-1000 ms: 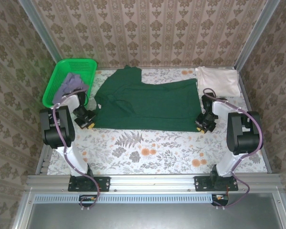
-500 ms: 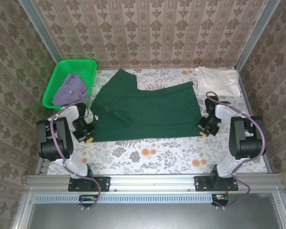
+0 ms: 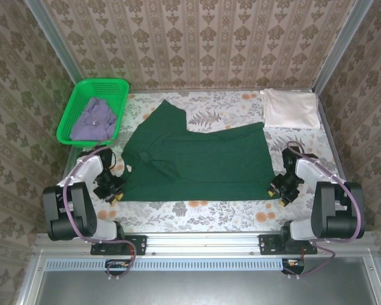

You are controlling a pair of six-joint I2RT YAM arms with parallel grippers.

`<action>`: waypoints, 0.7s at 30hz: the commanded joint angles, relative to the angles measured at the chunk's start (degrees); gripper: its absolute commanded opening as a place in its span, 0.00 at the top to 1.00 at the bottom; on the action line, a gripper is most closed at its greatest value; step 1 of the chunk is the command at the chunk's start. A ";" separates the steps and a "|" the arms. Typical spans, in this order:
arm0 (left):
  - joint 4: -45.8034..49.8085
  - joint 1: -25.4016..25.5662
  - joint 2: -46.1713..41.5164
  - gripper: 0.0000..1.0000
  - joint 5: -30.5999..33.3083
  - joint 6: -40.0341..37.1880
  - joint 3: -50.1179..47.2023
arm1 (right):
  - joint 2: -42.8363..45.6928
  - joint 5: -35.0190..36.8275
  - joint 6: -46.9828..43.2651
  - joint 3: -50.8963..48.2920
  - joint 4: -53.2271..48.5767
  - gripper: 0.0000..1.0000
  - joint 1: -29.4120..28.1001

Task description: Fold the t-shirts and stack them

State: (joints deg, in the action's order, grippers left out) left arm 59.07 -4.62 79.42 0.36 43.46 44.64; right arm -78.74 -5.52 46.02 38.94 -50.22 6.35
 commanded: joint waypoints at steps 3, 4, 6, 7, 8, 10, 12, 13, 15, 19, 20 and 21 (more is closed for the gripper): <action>7.90 -0.41 -4.73 0.43 8.00 2.96 5.90 | 7.24 2.05 2.38 4.40 -1.04 0.29 -1.95; 9.00 0.40 -4.96 0.40 9.86 2.46 8.17 | 7.69 2.91 2.23 6.32 -1.02 0.28 -3.93; 9.61 1.76 -4.53 0.40 11.25 0.60 12.12 | 7.96 5.52 1.71 10.02 -0.12 0.28 -8.97; 9.30 2.56 -3.97 0.41 10.64 -0.77 13.69 | 7.69 6.80 1.19 11.91 1.44 0.29 -12.37; 8.45 3.48 -2.78 0.46 8.76 -2.49 15.01 | 7.35 7.17 0.65 13.23 3.79 0.30 -15.47; 6.48 5.57 -0.47 0.55 3.82 -5.00 16.95 | 5.73 4.11 -1.72 13.88 12.56 0.36 -20.43; 2.40 8.56 1.45 0.61 -2.21 -7.48 17.31 | 1.91 -1.94 -3.81 14.28 23.24 0.43 -24.50; 0.73 10.23 2.59 0.63 -4.74 -8.24 17.27 | -1.35 -5.61 -4.37 15.25 27.51 0.46 -26.03; -1.91 13.34 4.93 0.67 -8.89 -9.05 17.25 | -9.04 -11.48 -6.08 19.55 31.33 0.53 -28.67; -3.94 16.92 10.42 0.68 -11.58 -10.19 17.11 | -23.95 -18.84 -10.87 31.73 30.94 0.57 -34.01; -4.09 16.84 11.72 0.68 -12.29 -10.42 16.81 | -27.41 -20.17 -11.28 35.31 29.82 0.59 -34.99; -4.11 16.70 12.65 0.68 -12.56 -10.77 16.61 | -30.39 -20.76 -11.88 37.62 28.91 0.61 -35.91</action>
State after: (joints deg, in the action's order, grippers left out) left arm 55.86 12.38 90.19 -8.32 35.38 61.58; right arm -103.70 -18.57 38.26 70.50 -22.68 -27.27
